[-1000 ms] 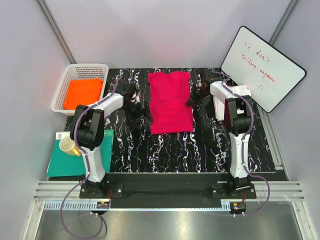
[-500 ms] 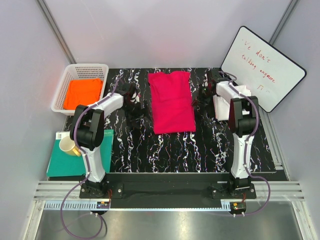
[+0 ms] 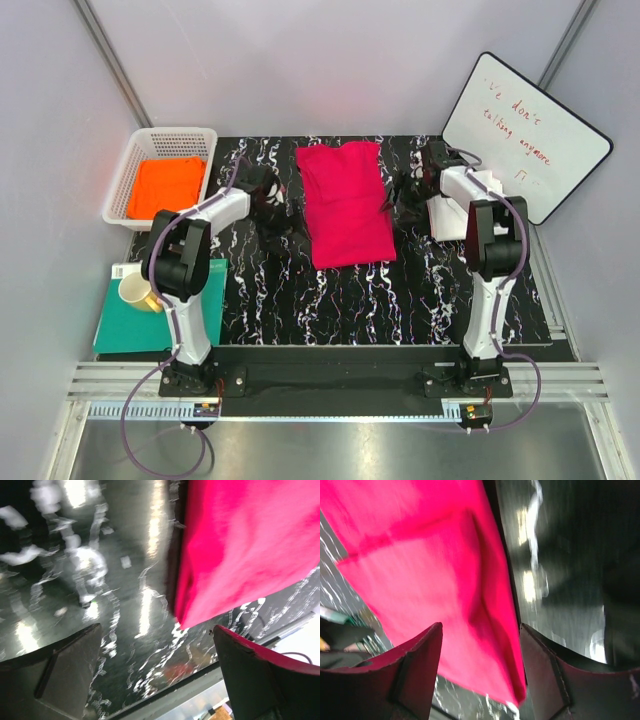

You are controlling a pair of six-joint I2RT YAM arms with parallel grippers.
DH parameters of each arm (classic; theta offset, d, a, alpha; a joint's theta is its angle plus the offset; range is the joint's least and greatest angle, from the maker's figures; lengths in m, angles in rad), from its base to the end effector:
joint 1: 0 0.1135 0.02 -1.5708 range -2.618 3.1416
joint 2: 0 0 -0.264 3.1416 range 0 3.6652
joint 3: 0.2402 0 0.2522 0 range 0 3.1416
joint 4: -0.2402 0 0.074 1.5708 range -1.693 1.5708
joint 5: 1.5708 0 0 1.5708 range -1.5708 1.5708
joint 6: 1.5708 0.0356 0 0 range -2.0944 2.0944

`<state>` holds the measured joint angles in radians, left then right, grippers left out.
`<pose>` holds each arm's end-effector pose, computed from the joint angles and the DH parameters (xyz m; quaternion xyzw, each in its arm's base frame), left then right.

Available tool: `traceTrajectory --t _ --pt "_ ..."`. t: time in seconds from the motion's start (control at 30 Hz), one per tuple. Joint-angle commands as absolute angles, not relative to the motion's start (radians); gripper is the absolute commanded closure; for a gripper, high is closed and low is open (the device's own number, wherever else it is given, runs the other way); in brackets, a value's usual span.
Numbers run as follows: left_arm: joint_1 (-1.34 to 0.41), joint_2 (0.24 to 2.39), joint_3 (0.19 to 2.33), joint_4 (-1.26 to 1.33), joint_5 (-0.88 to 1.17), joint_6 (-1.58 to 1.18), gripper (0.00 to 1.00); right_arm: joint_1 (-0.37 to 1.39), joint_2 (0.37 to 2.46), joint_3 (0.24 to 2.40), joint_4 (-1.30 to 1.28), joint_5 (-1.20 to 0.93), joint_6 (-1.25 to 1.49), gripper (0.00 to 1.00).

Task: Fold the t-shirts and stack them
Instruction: Fold the folded rectangular tshirt in 1/3 of the way, then grab one side of the 2/3 rectangular tshirt with both arms

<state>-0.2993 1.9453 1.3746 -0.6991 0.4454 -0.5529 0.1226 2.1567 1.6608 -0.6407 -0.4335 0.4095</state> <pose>0.3649 -0.1286 0.1760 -0.0891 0.9607 -0.2593 0.0429 0.4495 0.0704 0.1732 0.0905 0.9505 0.2579 0.1477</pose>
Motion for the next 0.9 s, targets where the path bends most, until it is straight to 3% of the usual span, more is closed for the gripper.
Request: traceTrajectory --t 0.0,0.43,0.53,0.57,0.6,0.67,0.7,0.73,0.8,0.87 --pt "-0.354 1.931 1.295 -0.517 0.537 -0.658 0.09 0.117 2.003 1.559 -0.664 -0.445 0.383 0.30" --pt "-0.428 2.020 1.213 -0.373 0.597 -0.773 0.28 0.117 1.957 1.289 -0.654 -0.515 0.396 0.30" --pt "-0.431 2.042 1.212 -0.361 0.603 -0.791 0.50 0.115 1.980 1.272 -0.647 -0.549 0.399 0.33" --pt "-0.433 2.048 1.213 -0.359 0.604 -0.801 0.63 0.115 1.986 1.270 -0.647 -0.576 0.400 0.35" --pt "-0.434 2.054 1.221 -0.357 0.610 -0.802 0.72 0.118 1.991 1.267 -0.646 -0.590 0.400 0.38" --pt "-0.436 2.077 1.232 -0.356 0.617 -0.814 0.87 0.118 1.996 1.266 -0.649 -0.635 0.397 0.55" --pt "-0.437 2.082 1.239 -0.357 0.620 -0.818 1.00 0.118 1.997 1.259 -0.653 -0.649 0.397 0.64" --pt "-0.437 2.082 1.242 -0.357 0.623 -0.821 1.00 0.118 1.988 1.253 -0.653 -0.672 0.396 0.79" --pt "-0.439 2.071 1.238 -0.360 0.614 -0.825 1.00 0.117 1.968 1.218 -0.655 -0.684 0.400 0.96" --pt "-0.439 2.037 1.223 -0.383 0.598 -0.816 1.00 0.118 1.928 1.186 -0.658 -0.678 0.400 1.00"
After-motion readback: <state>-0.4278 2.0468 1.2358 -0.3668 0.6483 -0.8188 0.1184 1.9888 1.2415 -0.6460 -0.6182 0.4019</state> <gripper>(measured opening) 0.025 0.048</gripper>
